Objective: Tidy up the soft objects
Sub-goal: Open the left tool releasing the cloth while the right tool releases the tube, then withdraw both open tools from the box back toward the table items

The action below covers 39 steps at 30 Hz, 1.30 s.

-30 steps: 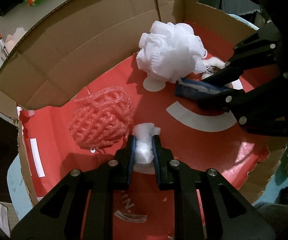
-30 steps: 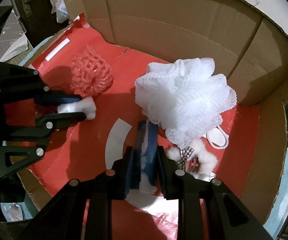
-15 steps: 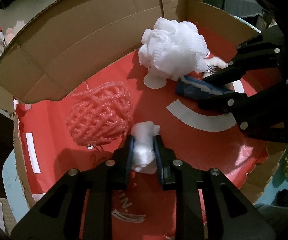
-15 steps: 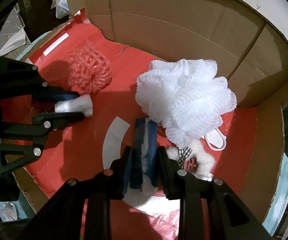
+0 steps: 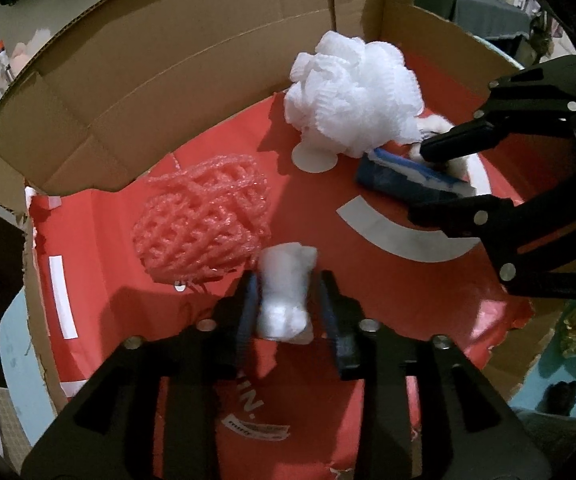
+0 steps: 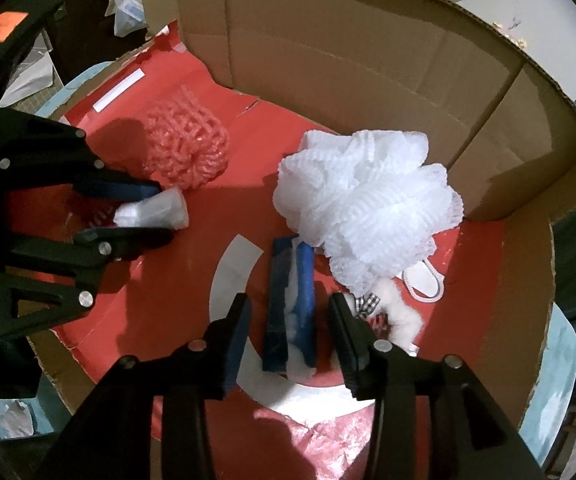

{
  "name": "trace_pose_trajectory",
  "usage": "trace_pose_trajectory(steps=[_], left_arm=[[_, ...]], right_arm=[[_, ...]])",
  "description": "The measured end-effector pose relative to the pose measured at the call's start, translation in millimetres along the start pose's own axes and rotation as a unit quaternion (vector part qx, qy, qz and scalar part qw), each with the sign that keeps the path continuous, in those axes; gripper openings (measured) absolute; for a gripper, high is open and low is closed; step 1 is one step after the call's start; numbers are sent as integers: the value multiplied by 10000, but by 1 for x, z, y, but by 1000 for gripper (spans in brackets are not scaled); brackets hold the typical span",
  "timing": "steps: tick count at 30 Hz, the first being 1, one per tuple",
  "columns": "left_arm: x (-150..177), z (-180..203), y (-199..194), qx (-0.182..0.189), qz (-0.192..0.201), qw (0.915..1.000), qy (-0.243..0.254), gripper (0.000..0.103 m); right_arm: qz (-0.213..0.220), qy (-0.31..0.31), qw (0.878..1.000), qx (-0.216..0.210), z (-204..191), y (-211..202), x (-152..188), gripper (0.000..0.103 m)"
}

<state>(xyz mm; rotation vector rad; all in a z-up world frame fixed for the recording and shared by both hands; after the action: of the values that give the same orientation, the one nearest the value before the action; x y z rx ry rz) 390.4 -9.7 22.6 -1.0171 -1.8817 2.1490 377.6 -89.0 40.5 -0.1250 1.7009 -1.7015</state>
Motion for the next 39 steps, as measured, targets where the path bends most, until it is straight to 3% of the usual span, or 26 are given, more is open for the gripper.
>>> trace_pose_trajectory(steps=[2, 7, 14, 19, 24, 27, 31, 39], left_arm=[[0, 0, -1, 7, 32, 10000, 5, 62], [-1, 0, -9, -48, 149, 9999, 38, 62], [2, 5, -37, -200, 408, 9990, -24, 63], [13, 10, -77, -166, 935, 9954, -114, 71], [26, 38, -130, -59, 1661, 9858, -238, 80], [40, 56, -163, -116, 2124, 9769, -183, 87], [60, 75, -196, -64, 2627, 9644, -315, 88], [106, 112, -241, -553, 3373, 9386, -475, 92]], right_arm=[[13, 11, 10000, -8, 3, -1, 0, 44], [71, 42, 10000, 39, 6, -12, 2, 47], [340, 236, 9991, 115, 16, -47, 13, 64], [641, 381, 9971, 174, 17, -84, 24, 79], [1063, 631, 9921, 232, 13, -129, 34, 93], [1342, 700, 9877, 401, 6, -157, 47, 97], [1784, 820, 9792, 507, -4, -192, 67, 101], [2684, 1093, 9538, 787, -31, -262, 123, 103]])
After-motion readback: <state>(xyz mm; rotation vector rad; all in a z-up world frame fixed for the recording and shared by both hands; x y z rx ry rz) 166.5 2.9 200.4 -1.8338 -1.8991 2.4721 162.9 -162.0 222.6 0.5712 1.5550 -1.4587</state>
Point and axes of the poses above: each gripper's, at about its wrist camera, not at the fingertips, and y roughly the way its jaws point, z to its right, x to its underside, the point moved 3 cm from there along y, roughly the way its jaws point, and after that the axes turned 8 degrees about x, right-handed, at the moved point
